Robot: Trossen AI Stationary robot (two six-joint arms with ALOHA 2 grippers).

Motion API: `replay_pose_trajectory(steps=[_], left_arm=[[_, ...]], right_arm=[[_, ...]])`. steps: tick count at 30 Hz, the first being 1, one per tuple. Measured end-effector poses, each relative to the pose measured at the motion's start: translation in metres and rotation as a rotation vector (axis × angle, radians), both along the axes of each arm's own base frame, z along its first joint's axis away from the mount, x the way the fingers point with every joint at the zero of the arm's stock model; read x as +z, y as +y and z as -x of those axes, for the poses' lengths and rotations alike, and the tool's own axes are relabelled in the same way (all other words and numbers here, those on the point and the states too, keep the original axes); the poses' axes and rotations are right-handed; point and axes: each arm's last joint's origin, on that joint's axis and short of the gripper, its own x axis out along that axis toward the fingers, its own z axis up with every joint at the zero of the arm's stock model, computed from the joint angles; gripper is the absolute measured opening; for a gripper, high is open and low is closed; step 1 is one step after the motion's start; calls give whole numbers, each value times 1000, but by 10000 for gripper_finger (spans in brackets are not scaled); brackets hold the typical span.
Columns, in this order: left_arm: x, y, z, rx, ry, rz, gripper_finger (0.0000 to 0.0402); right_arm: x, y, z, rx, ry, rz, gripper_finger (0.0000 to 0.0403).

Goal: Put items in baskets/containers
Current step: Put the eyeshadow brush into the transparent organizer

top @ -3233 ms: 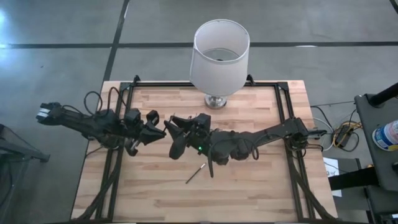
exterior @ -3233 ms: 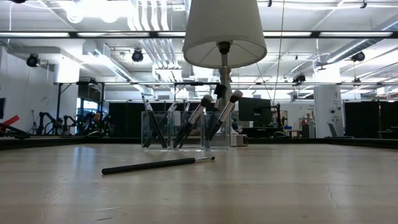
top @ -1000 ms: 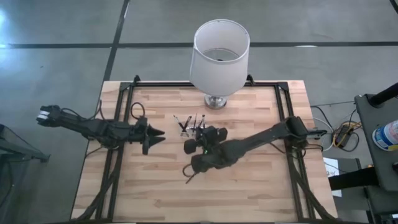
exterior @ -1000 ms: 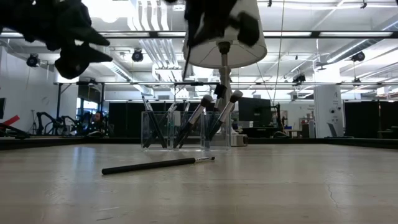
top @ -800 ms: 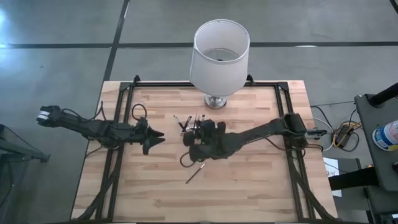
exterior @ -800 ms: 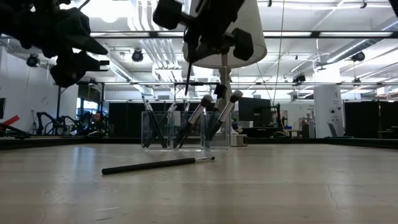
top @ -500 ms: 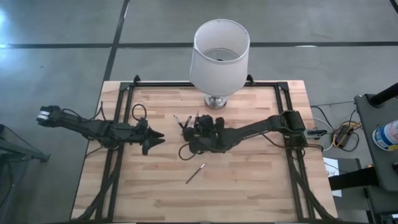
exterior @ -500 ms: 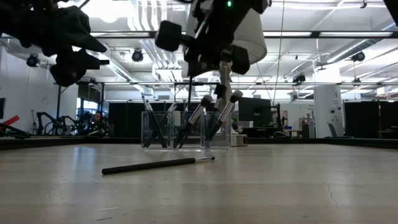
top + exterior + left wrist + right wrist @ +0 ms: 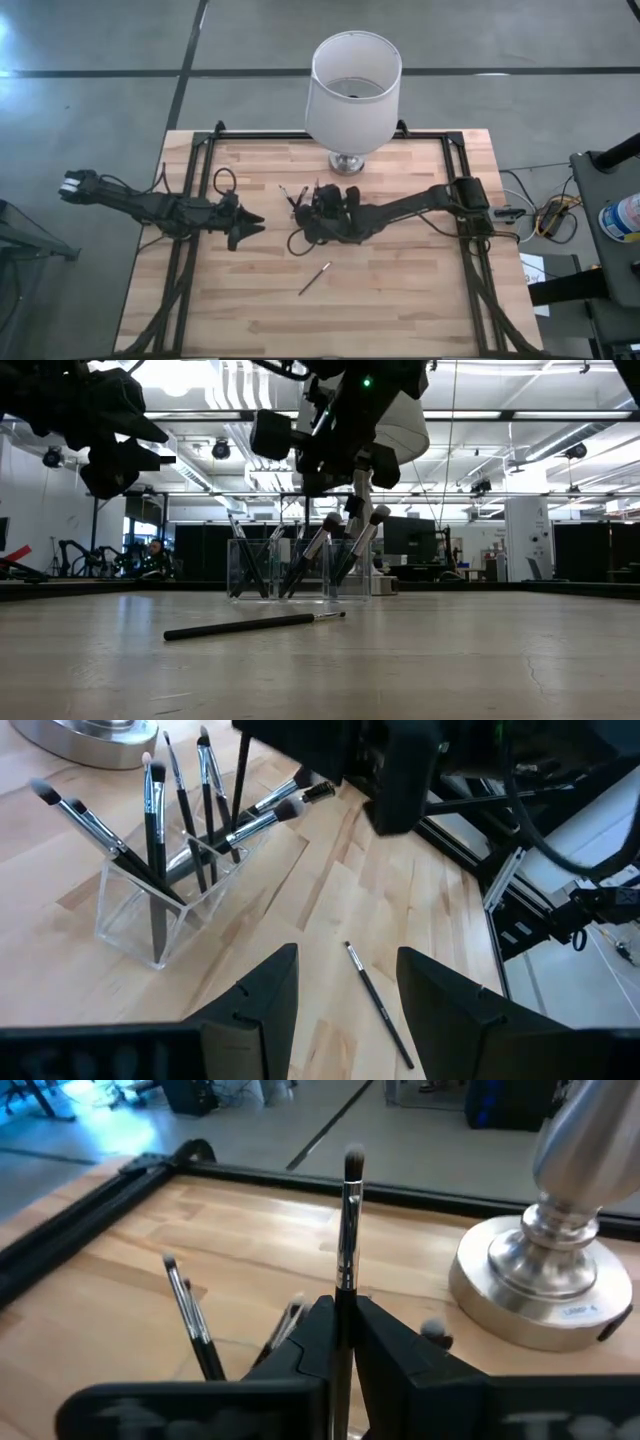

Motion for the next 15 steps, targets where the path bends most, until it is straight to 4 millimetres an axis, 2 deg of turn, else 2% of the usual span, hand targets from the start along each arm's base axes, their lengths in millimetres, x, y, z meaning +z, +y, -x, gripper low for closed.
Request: replay_pose_trajectory(steps=[7, 15], left_arm=[[0, 0, 0, 4, 0, 8, 163], [0, 0, 0, 10, 0, 26, 163]], right_arm=[[-18, 2, -7, 33, 14, -42, 57], [-15, 8, -8, 98, 30, -77, 105]])
